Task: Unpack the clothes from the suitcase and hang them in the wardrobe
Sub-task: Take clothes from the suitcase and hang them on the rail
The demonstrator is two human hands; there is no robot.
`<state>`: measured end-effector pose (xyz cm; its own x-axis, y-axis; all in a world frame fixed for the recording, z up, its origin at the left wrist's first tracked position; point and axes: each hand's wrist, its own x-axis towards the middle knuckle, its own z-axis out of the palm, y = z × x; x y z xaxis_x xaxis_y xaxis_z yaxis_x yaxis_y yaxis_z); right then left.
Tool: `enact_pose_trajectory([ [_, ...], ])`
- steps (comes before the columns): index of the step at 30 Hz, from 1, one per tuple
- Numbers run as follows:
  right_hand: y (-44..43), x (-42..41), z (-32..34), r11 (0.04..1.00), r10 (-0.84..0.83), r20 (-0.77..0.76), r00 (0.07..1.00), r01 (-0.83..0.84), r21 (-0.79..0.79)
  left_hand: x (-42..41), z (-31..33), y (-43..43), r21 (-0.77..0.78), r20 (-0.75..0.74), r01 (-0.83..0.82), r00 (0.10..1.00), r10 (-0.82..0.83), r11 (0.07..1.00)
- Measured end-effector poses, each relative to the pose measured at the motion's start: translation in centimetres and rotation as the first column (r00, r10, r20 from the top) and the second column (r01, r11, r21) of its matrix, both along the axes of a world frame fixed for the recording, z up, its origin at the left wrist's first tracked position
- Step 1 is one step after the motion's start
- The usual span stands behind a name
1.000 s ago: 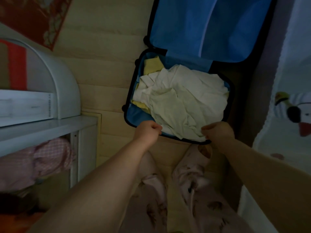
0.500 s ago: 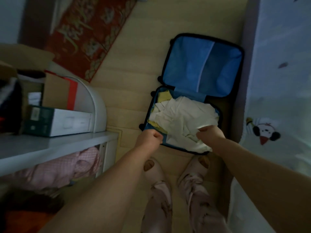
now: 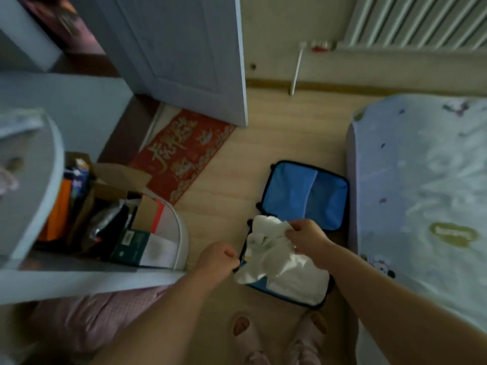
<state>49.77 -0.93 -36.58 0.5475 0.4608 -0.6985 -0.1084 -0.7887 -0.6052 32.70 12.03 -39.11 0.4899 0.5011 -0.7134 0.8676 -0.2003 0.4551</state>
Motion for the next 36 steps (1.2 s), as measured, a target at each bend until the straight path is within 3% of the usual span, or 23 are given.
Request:
enact_pose_trajectory([
  [6,5.3,0.0,12.7,0.942,-0.077,-0.153,0.985,0.122,0.313,-0.7,7.2,1.5,-0.085,-0.086,0.075,0.993,-0.082,0.994],
  [10,7.5,0.3,19.7,0.863,-0.092,-0.182,0.979,0.170,0.476,-0.9,12.1,2.9,0.259,-0.070,0.013,0.998,0.006,0.966],
  [13,8.4,0.8,23.9,0.799,-0.184,-0.129,0.975,0.224,0.558,-0.8,16.4,4.8,0.378,0.084,-0.178,0.984,0.158,0.908],
  [17,8.8,1.8,26.9,0.721,-0.356,-0.091,0.930,0.335,0.606,-0.3,22.7,7.0,0.268,0.406,-0.325,0.892,0.200,0.907],
  [21,9.0,1.2,28.2,0.760,-0.296,0.014,0.955,0.226,0.609,1.0,28.7,8.4,0.124,0.610,-0.360,0.763,0.215,0.925],
  [24,9.0,-0.3,28.8,0.808,-0.185,0.153,0.971,0.062,0.586,2.2,31.9,8.8,-0.011,0.657,-0.415,0.683,0.320,0.910],
  [29,8.3,-2.7,30.2,0.782,0.045,0.237,0.970,-0.182,0.597,4.0,34.3,8.9,-0.275,0.634,-0.541,0.519,0.573,0.795],
  [32,7.8,-3.6,31.3,0.750,0.242,0.273,0.931,-0.358,0.556,4.3,35.8,8.6,-0.337,0.609,-0.545,0.496,0.620,0.768],
  [34,8.1,-4.2,31.6,0.739,0.258,0.336,0.906,-0.409,0.536,4.1,36.6,8.6,-0.351,0.600,-0.549,0.490,0.632,0.759],
  [36,8.6,-4.8,31.9,0.740,0.140,0.501,0.854,-0.426,0.520,3.7,37.3,8.4,-0.361,0.613,-0.534,0.481,0.626,0.764],
])
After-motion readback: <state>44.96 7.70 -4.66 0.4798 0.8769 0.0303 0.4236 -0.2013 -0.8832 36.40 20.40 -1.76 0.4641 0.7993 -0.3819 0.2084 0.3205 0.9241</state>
